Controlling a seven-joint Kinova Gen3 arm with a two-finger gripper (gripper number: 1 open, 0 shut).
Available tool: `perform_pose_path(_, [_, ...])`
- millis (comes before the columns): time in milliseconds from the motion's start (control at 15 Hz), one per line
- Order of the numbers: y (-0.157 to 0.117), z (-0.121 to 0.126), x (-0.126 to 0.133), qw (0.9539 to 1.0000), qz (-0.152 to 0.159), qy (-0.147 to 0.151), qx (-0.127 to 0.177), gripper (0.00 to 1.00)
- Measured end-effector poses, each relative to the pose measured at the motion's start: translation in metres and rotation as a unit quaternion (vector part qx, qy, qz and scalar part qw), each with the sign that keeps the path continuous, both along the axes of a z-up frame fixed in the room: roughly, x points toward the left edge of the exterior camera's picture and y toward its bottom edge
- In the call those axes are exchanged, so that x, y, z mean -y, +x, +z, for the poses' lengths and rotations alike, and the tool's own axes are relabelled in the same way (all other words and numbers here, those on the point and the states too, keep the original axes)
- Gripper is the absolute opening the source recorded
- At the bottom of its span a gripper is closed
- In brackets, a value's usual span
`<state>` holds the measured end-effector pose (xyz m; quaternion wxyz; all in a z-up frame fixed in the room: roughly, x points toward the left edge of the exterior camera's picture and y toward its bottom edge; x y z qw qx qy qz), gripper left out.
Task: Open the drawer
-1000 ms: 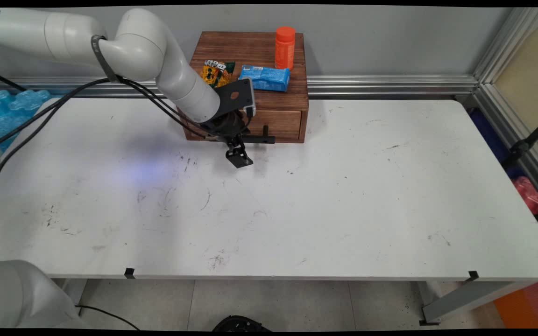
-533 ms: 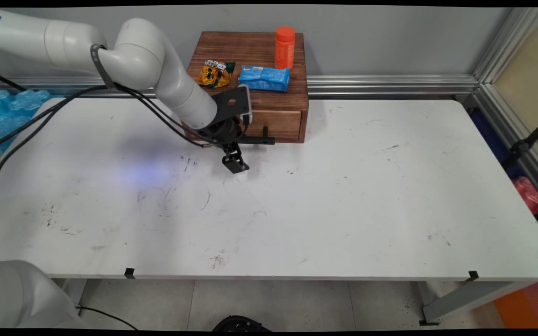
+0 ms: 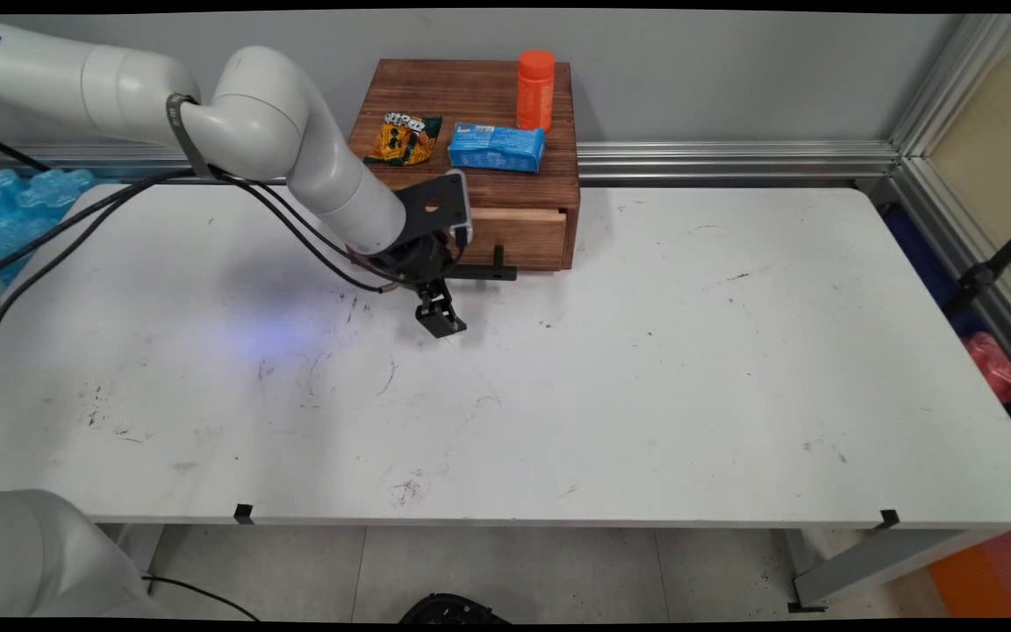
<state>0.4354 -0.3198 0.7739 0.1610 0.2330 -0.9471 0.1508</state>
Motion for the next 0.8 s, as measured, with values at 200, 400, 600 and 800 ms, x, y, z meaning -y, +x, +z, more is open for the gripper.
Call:
perform_pose_path(200, [-0.005,0.001,-0.006,1.0000,0.003,0.005,-0.004,1.00])
perform_pose_path(400, [-0.009,0.003,-0.012,0.9999,0.007,0.009,-0.007,1.00])
perform_pose_path(600, [-0.013,0.004,-0.020,0.9998,0.011,0.016,-0.009,1.00])
perform_pose_path(800, [-0.017,0.005,-0.028,0.9996,0.015,0.021,-0.011,1.00])
